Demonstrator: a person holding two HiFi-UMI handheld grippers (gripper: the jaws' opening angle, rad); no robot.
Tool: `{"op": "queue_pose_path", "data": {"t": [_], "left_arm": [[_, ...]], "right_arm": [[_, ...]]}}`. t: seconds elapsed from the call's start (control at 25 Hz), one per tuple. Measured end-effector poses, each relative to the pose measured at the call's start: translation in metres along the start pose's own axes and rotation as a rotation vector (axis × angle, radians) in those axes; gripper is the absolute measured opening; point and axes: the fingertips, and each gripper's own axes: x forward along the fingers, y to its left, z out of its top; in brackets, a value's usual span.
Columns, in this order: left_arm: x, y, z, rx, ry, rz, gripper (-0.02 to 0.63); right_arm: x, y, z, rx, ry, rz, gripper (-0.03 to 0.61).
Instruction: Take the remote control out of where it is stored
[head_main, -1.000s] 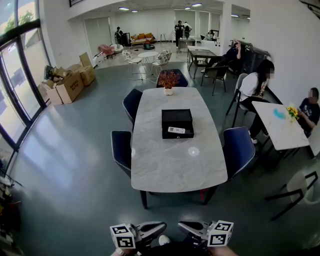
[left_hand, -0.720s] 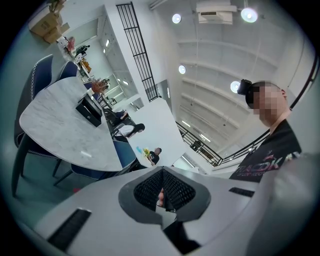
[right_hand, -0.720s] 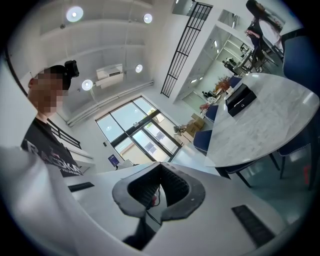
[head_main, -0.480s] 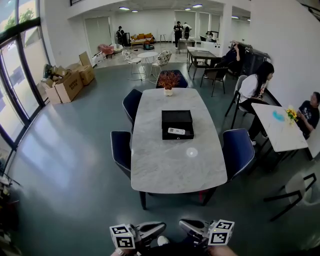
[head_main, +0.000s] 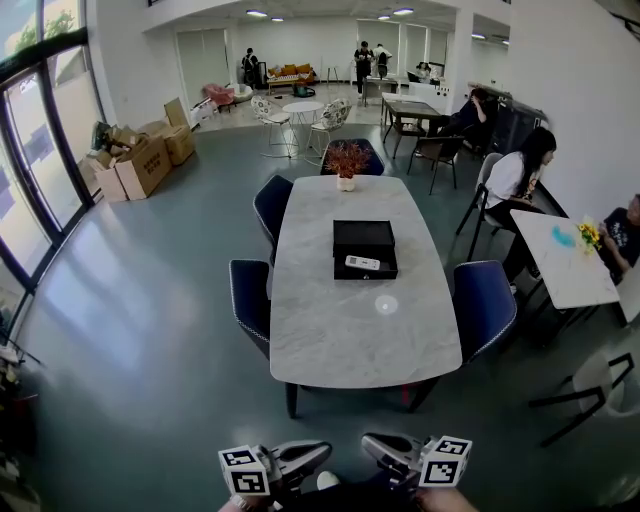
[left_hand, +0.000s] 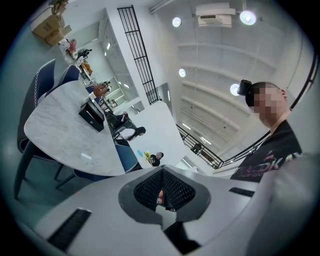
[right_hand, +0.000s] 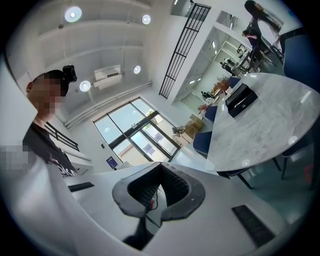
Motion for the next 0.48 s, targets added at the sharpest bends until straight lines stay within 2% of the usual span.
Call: {"op": "queue_pose_path", "data": {"t": [0.48], "left_arm": [[-0.017,0.018,0.022,-0.019,-0.055,0.034,0.006]], "right_arm": [[0.024,-0.013,0.02,-0.004,0.015,-0.004,0.011]]}}
